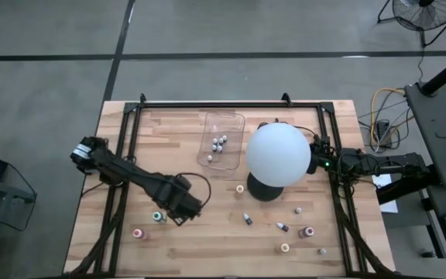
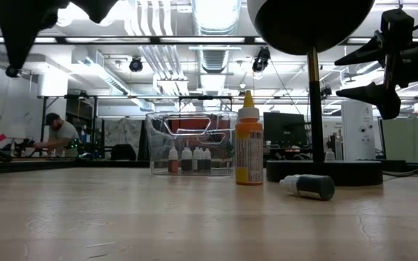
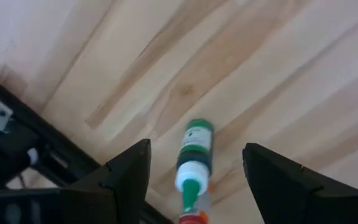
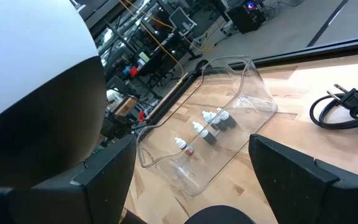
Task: Pick & Place food coloring
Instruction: Put the large green food coloring bottle into the transparent bin
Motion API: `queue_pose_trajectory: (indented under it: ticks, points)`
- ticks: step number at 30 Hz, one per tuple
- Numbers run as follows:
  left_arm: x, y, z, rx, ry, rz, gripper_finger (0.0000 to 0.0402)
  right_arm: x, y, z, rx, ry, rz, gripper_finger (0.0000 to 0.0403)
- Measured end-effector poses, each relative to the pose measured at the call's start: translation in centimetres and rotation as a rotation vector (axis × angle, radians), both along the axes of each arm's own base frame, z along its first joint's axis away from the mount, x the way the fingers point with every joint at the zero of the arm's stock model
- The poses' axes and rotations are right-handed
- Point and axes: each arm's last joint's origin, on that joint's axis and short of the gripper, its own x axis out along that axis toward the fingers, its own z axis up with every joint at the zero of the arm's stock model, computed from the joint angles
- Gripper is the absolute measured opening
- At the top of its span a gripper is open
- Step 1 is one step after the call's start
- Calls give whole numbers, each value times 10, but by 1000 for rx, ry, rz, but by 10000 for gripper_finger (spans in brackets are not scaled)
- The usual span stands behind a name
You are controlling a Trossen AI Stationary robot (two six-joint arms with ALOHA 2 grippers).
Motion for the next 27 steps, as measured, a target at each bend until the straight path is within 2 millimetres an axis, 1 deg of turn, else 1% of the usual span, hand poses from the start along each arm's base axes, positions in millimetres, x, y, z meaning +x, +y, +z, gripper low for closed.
queue_pose_trajectory:
  ticks: [4,10,13,16,19,22,25,27]
  points:
    - [-12,-5,-1,-8,-17,-87,225,0,0,0,0,0,0,302]
    - [-26,-13,4,-37,-125,-273,225,0,0,0,0,0,0,302]
    - [-32,-13,10,-25,-181,-331,225,0,0,0,0,0,0,302]
    - [-39,-11,12,14,-202,-366,226,0,0,0,0,0,0,302]
    - [-44,-10,8,20,-192,-414,237,0,0,0,0,0,0,302]
    - [-50,-11,2,8,-172,-451,261,0,0,0,0,0,0,302]
    - [-53,-16,-2,-48,-167,-521,281,0,0,0,0,0,0,302]
    - [-55,-20,-3,-62,-171,-532,286,0,0,0,0,0,0,302]
